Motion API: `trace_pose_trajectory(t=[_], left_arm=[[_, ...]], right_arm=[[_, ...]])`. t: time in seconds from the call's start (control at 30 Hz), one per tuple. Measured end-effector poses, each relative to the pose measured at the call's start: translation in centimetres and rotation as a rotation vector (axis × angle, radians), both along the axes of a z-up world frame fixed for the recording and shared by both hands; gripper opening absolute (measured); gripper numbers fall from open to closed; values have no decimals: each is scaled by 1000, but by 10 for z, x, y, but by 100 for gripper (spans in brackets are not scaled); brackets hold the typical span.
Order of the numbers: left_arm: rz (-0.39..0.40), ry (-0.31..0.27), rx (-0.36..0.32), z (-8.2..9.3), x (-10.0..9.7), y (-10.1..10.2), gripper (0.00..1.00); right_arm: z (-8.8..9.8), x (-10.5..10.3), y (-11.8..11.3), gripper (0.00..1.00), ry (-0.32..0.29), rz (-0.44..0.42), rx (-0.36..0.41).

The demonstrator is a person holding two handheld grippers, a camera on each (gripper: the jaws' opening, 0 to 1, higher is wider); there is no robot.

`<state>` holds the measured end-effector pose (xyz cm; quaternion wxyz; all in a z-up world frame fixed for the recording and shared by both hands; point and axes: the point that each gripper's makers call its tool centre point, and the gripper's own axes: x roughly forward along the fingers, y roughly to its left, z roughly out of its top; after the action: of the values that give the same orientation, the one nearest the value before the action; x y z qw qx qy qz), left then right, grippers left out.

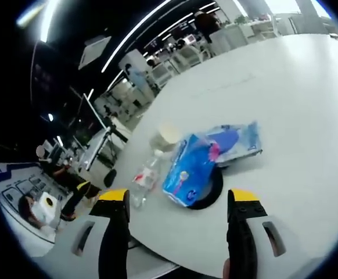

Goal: Arrange the tabletop items into an orderly group along one side of the table until the central work area is clear of visible clutter.

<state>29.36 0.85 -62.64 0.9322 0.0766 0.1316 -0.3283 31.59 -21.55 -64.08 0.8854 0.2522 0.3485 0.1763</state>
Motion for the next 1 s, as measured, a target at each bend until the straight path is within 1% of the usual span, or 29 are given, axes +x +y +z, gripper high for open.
trace_pose_trajectory(t=[0.07, 0.17, 0.23, 0.33, 0.4, 0.47, 0.6, 0.7, 0.77, 0.83, 0.93, 1.0], left_arm=[[0, 18, -11, -2, 0, 0, 100], [13, 27, -16, -3, 1, 2, 100], [27, 25, -18, -3, 2, 4, 100], [41, 40, -30, -4, 4, 7, 100], [37, 58, -30, -6, 3, 6, 100], [28, 64, -21, -9, 2, 5, 99], [22, 61, -13, -9, 1, 4, 98], [27, 59, -21, -8, 1, 5, 97], [25, 72, -23, -10, 1, 5, 96], [24, 80, -13, -13, 1, 5, 96], [26, 76, -8, -13, 1, 5, 96], [33, 84, -4, -15, 2, 7, 95]], right_arm=[[2, 5, 1, 66, -7, 3, -5], [3, 12, 6, 66, -12, 11, -8], [3, 18, 11, 66, -15, 27, -14], [6, 28, 20, 65, -26, 61, -25], [8, 37, 24, 65, -36, 84, -39], [9, 46, 29, 64, -47, 107, -59], [11, 62, 37, 64, -56, 137, -71], [12, 70, 44, 63, -54, 161, -70], [13, 74, 48, 63, -54, 174, -70], [13, 80, 54, 63, -53, 196, -70], [11, 87, 57, 62, -49, 209, -71], [9, 92, 59, 62, -44, 212, -69]])
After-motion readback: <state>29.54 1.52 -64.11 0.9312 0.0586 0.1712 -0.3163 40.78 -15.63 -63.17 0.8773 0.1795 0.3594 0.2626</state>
